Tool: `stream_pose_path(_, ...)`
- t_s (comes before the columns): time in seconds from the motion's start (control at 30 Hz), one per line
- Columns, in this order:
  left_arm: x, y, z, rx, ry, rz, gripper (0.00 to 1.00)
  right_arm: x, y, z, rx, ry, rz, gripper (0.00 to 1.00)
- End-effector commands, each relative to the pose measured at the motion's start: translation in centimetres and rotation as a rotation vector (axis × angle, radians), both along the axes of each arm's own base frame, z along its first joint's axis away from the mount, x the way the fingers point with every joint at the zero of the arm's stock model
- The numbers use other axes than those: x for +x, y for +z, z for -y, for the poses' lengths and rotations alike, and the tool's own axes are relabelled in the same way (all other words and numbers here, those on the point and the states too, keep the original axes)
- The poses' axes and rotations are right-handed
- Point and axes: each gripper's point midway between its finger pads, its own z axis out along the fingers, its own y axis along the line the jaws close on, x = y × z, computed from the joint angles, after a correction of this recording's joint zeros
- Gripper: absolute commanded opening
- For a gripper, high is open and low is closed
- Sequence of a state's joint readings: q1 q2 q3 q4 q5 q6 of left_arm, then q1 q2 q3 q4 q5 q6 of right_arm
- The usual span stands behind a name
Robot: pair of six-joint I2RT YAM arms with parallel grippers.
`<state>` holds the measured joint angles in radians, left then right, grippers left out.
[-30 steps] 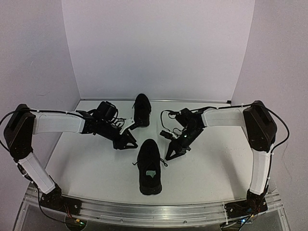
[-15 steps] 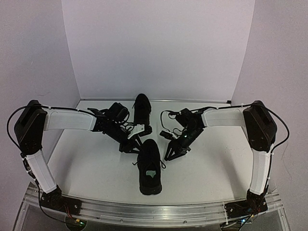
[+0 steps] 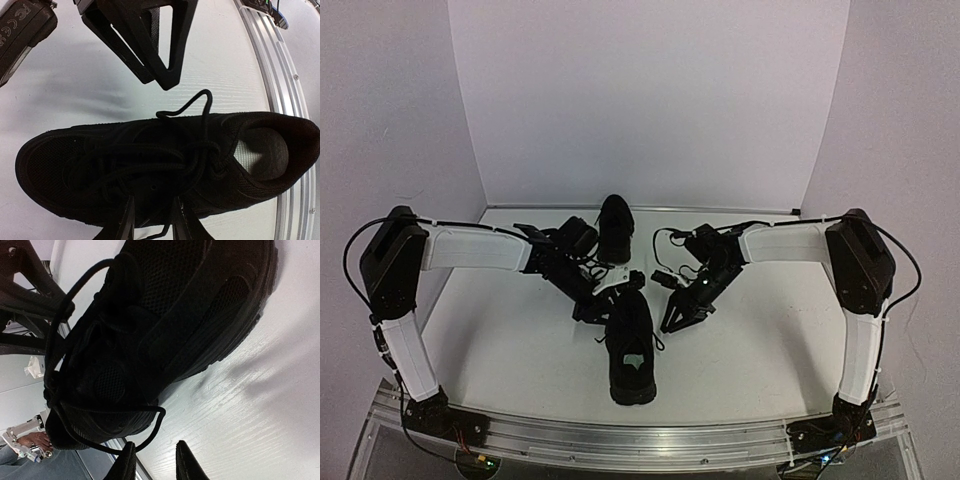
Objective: Tie the shoes
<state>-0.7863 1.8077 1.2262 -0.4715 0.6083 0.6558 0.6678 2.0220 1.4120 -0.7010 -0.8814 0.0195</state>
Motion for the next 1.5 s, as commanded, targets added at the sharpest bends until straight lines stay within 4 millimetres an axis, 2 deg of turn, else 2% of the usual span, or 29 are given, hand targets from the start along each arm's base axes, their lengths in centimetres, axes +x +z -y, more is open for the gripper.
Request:
stream_pose_path(0.0,0.4,0.9,1.2,-0.023,-0.018,0.0,0.25,0.5,0.5,-0.4,0.035,0.03,0.025,0.26)
stream_pose_path(0.17,-0.1,0.6,1.3,-0.015,-0.032,-0.01,0.22,0.5,0.8,-0.9,0.058,0.041,0.019,0.28)
stream_pose_path(0.27,-0.4,0.4,1.1,-0.005,-0.038,-0.013,0.17,0.1,0.8,-1.2,0.065,0.053,0.012,0.3)
stream_pose_path(0.43,-0.5,0.9,0.7,0.004,-0.023,-0.011,0.0,-0.2,0.4,-1.6,0.054,0.07,0.02,0.31)
stream_pose_path(0.73,0.1,2.9,-1.0,-0.002,0.102,0.02,0.0,0.1,0.3,-2.0,0.051,0.079,0.042,0.31)
stream_pose_path(1.2,1.1,4.3,-4.7,0.023,0.222,0.076,0.0,-0.8,0.2,-2.8,0.053,0.113,0.048,0.35)
stream_pose_path(1.47,0.7,4.5,-6.3,0.046,0.245,0.091,0.0,-1.2,0.3,-3.3,0.062,0.129,0.048,0.35)
